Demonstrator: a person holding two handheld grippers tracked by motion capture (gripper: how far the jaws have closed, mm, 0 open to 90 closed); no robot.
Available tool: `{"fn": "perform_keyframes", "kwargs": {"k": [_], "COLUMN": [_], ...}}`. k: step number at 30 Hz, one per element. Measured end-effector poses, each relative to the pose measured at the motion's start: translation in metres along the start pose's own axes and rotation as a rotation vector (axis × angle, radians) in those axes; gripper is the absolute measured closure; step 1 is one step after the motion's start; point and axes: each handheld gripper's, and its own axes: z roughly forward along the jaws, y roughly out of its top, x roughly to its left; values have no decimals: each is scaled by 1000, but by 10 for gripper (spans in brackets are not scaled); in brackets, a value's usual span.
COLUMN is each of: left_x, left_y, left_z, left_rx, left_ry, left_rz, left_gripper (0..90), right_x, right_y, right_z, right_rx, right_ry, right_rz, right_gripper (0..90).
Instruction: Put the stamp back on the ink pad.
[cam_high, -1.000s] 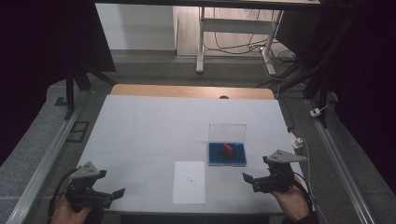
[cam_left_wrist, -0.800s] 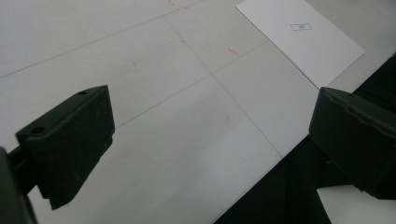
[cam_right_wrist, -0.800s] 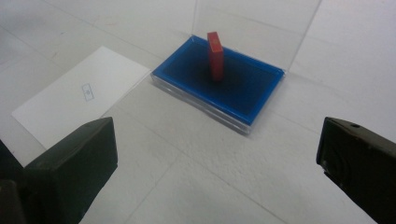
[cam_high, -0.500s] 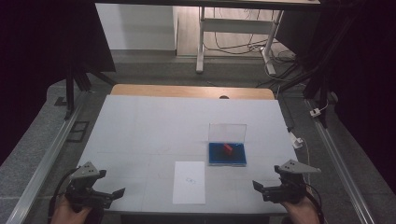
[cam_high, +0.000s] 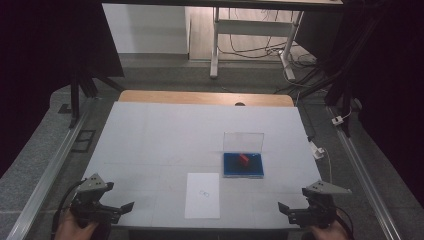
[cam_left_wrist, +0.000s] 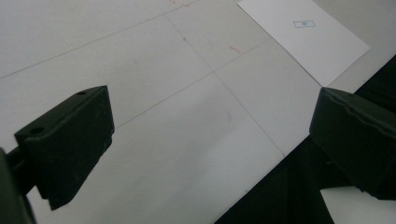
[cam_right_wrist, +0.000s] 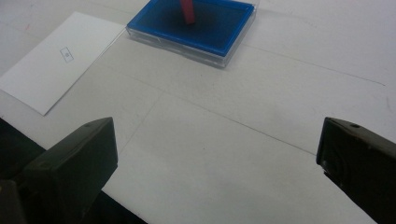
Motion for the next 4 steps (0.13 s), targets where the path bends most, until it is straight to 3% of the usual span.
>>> {"fn": "perform_keyframes", "kwargs": {"k": [4], "left_x": [0], "left_y": [1], "left_z": [0], "left_rx": [-3], "left_ry": [-2], "left_rz": [-3], "left_gripper": [7], "right_x": [1], "right_y": [0], "right_z": [2], "right_rx": [17], "right_ry": [-9], "right_rz": [-13], "right_gripper": [0]}}
